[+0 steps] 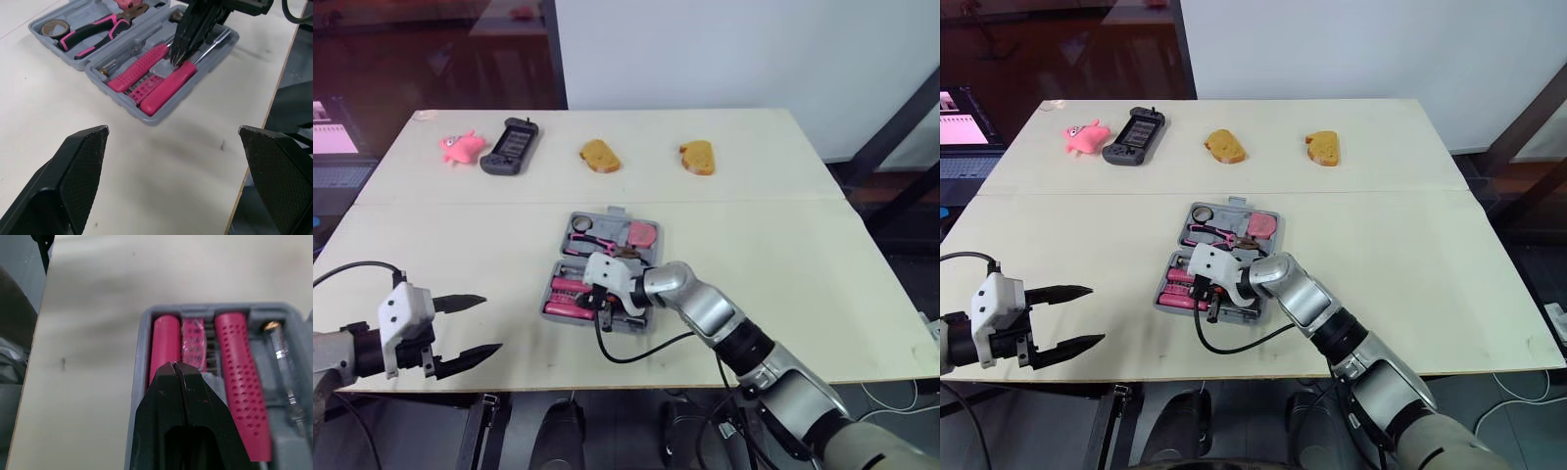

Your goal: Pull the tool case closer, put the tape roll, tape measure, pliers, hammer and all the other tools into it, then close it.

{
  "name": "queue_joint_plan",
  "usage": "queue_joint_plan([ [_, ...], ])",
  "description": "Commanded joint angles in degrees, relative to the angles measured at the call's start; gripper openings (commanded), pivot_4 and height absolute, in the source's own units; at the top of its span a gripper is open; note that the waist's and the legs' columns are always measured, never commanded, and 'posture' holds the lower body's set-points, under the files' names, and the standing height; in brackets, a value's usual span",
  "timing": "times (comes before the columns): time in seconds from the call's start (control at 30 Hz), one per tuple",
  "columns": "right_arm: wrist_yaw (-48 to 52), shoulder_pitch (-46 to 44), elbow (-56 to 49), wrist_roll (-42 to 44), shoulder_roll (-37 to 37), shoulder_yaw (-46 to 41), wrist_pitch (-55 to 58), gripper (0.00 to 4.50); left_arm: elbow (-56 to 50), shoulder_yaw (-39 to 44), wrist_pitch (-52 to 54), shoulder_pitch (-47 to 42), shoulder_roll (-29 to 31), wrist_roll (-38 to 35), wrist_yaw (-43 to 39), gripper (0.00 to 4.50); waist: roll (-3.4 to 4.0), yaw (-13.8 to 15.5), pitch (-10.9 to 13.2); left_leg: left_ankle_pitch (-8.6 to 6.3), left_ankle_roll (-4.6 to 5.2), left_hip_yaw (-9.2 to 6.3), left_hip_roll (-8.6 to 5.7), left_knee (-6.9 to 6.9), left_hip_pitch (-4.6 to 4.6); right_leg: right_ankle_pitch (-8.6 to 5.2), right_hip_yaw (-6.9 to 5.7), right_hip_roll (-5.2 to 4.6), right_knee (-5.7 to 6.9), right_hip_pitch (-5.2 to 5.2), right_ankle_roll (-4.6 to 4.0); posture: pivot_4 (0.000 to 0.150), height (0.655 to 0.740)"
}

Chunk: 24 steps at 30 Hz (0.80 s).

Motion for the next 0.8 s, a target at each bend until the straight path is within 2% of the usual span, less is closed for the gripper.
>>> queue_joint_plan([
  [0.03, 0.87, 0.49, 3.00, -1.76, 1.04, 0.71, -2.99, 0.01, 1.48, 0.92, -0.80, -2.11, 1.87, 0.98, -0.24, 4.50, 0.00, 0.12, 0.00, 0.00, 0.00, 0.00, 0.00, 0.00, 0.01, 0.00, 0.00, 0.00, 0.01, 0.00, 0.00, 0.150, 0.7207],
  [0.23, 1.26, 2.39, 10.51, -6.12, 0.87, 2.68, -7.91, 0.01, 5.56, -1.40, -3.02, -5.84, 2.76, 4.74, 0.46, 4.50, 0.00, -0.19, -0.01, 0.01, -0.01, 0.00, 0.00, -0.07, 0.17, 0.00, 0.00, 0.00, 0.00, 0.10, 0.00, 0.150, 0.7207],
  [0.33, 1.08, 2.30, 11.02, -6.07, 1.21, 1.14, -9.45, 0.01, 7.51, -3.24, -4.03, -8.08, 2.29, 6.81, 1.36, 4.50, 0.01, -0.16, -0.02, 0.01, -0.02, 0.01, 0.00, -0.15, 0.43, -0.01, 0.00, 0.00, -0.03, 0.33, 0.00, 0.150, 0.7207],
  [0.57, 0.78, 1.71, 1.18, -0.26, 1.15, -9.10, -15.50, 0.01, 13.59, -6.40, -2.65, -16.10, -0.78, 10.03, 9.32, 4.50, 0.02, 0.19, 0.00, 0.01, -0.03, 0.02, -0.01, -0.13, 0.41, -0.01, 0.00, 0.00, -0.01, 0.37, 0.02, 0.150, 0.7207],
  [0.7, 4.42, 3.23, -8.40, 5.44, -3.37, -15.45, -13.92, 0.01, 19.68, -9.43, -5.37, -21.40, -2.01, 15.21, 14.18, 4.50, -0.04, 0.33, -0.03, 0.03, -0.05, 0.01, -0.01, -0.12, 0.38, 0.00, 0.00, 0.00, 0.00, 0.35, 0.03, 0.150, 0.7207],
  [0.8, 5.40, 3.68, -10.47, 2.33, -9.93, -16.45, -13.99, 0.01, 25.29, -13.49, -11.75, -25.42, -2.33, 20.70, 16.23, 4.50, -0.04, 0.50, -0.02, 0.03, -0.05, 0.02, -0.01, -0.12, 0.38, 0.00, 0.00, 0.00, -0.03, 0.36, 0.04, 0.150, 0.7207],
])
